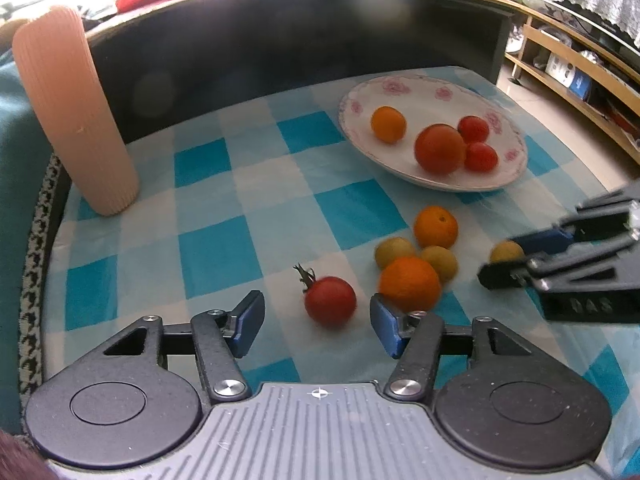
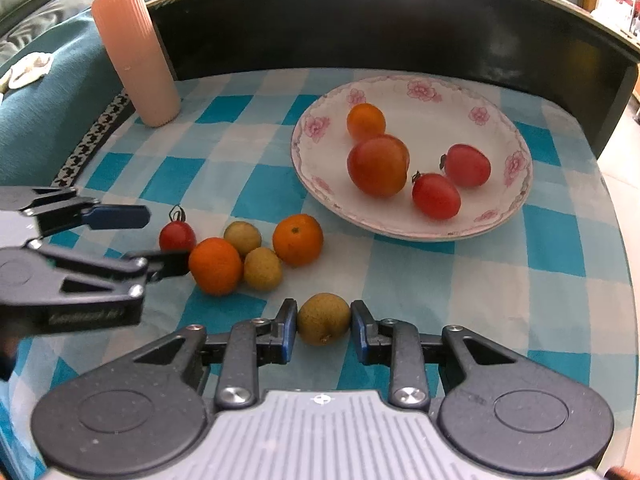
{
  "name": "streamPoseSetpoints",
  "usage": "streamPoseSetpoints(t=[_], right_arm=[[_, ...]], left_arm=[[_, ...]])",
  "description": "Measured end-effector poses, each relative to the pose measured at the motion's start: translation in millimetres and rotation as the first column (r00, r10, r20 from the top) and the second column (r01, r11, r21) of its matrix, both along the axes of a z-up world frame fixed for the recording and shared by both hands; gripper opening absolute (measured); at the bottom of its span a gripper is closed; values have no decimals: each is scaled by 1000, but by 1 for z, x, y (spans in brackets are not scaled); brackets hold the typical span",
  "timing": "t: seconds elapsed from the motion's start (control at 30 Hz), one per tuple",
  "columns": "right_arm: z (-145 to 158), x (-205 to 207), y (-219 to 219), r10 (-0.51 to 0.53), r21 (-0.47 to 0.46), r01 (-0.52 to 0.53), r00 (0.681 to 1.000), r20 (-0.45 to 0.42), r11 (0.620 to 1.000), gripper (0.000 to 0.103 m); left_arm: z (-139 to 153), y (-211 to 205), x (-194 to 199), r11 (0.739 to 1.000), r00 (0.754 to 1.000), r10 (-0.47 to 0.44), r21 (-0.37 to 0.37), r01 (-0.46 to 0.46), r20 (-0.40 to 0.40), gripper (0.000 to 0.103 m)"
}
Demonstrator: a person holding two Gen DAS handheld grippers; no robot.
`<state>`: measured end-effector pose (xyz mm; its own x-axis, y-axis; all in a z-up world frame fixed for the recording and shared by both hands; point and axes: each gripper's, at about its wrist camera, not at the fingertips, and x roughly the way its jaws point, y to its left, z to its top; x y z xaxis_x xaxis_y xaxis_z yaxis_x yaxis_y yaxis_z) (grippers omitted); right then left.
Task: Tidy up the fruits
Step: 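Grasp a red cherry tomato with the left tool while the right tool grasps a small brown fruit, then carry the cherry tomato and the brown fruit over the plate with both tools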
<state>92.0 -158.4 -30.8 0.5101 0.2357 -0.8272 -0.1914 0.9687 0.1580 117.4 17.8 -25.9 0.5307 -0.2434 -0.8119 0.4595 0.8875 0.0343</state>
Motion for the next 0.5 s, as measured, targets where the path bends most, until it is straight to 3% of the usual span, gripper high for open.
streamPoseSetpoints(t=[0.13, 0.2, 0.27, 0.37, 0.5], right_arm=[[-1, 0, -1, 4, 1, -4, 1000, -5, 1000, 43], [0, 0, -1, 4, -1, -4, 1000, -5, 1000, 44], [-1, 0, -1, 5, -3, -5, 1000, -5, 1000, 43], [0, 0, 0, 13, -6, -13, 1000, -4, 1000, 43], [1, -2, 0, 21, -10, -21, 1000, -1, 1000, 43]], left_arm=[[-10, -2, 5, 1000, 1000, 13, -1, -13, -19, 65], [-8, -3, 5, 1000, 1000, 12, -18, -12, -23, 56], [-8, -5, 5, 1000, 1000, 14, -25, -15, -22, 54], [-7, -8, 2, 1000, 1000, 3, -31, -3, -21, 39], [-7, -13, -3, 1000, 1000, -6, -11, 6, -14, 37]])
